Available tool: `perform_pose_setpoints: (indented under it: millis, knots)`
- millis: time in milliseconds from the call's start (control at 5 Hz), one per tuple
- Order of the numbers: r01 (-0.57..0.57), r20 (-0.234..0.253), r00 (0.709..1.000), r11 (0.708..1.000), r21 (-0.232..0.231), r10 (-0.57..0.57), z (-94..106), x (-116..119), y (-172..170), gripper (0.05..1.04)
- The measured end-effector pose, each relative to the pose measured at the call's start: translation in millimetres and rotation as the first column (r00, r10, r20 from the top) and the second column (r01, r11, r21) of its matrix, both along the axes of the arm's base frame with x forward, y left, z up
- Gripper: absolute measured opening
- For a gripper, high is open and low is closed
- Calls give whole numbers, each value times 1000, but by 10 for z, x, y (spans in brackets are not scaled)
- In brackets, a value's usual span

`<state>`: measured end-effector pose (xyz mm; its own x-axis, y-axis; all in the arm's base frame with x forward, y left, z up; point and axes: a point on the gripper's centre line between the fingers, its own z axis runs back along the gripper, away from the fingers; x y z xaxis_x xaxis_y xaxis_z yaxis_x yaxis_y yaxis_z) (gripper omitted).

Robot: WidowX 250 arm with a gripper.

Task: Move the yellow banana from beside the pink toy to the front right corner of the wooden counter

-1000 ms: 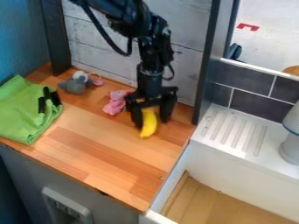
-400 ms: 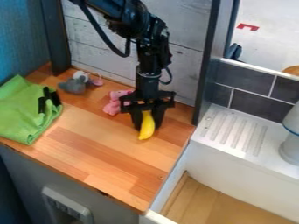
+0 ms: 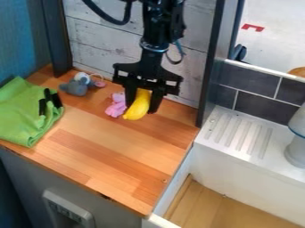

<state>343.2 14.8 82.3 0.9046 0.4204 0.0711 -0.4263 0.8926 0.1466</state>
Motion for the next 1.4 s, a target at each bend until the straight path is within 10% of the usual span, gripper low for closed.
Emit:
perform_pose_setpoints:
  millis: [200,800,1400]
  knots:
    - [166,-110,978,982,-94,-176,-183,-367,-143,536]
    - [358,-178,897,900,-248,-405,-620,-825,-506,536]
    - [401,-121,888,877,-266,-443,-828,-747,-549,582]
